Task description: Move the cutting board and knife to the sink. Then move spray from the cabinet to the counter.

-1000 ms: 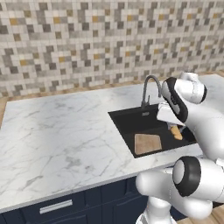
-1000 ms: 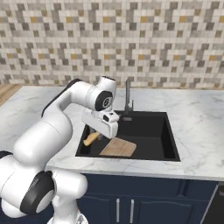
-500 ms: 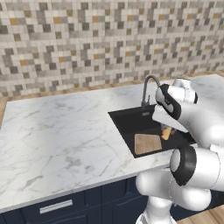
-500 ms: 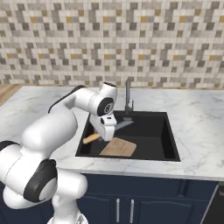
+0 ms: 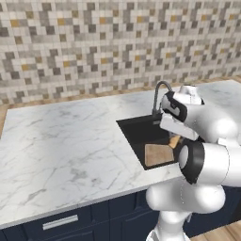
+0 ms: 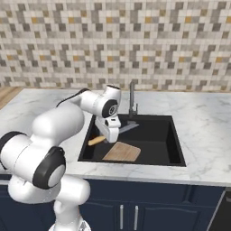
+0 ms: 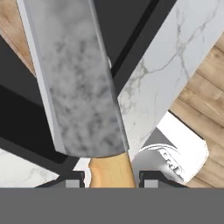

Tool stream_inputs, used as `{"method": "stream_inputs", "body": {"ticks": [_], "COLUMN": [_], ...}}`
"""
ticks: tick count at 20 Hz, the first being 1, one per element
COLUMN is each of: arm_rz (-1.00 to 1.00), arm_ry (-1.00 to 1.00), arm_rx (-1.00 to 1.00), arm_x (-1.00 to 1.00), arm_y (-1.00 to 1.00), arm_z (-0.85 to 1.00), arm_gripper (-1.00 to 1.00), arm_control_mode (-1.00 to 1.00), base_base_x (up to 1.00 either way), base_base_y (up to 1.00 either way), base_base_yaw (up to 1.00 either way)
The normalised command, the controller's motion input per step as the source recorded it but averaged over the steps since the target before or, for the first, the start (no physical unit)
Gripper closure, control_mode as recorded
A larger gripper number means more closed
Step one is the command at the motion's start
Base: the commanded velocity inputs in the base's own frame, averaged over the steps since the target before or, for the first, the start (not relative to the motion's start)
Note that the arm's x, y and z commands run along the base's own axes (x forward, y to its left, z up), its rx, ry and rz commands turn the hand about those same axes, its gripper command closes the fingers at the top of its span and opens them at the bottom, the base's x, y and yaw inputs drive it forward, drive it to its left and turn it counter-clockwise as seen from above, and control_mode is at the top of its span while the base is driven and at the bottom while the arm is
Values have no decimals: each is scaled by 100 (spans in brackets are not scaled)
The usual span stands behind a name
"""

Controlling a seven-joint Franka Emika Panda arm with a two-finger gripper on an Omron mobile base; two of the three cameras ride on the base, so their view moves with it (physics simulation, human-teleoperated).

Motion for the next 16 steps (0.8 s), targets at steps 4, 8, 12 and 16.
{"method": "stream_inputs", "body": {"ticks": [4,8,12,16], "arm_rz": [0,0,0,0], "arm_ry": [3,1,0,0], "arm_rx": [0,0,0,0], "arm_x": [31,63,56,47], "arm_y": [0,-1,0,-4], "arm_z": [-16,-39,-54,-46], "arm_gripper": [100,100,100,100], "arm_control_mode": [-100,-100,-100,-100], "base_base_x": [0,0,0,0], "base_base_y": [0,0,0,0], "base_base_yaw": [0,0,0,0]}}
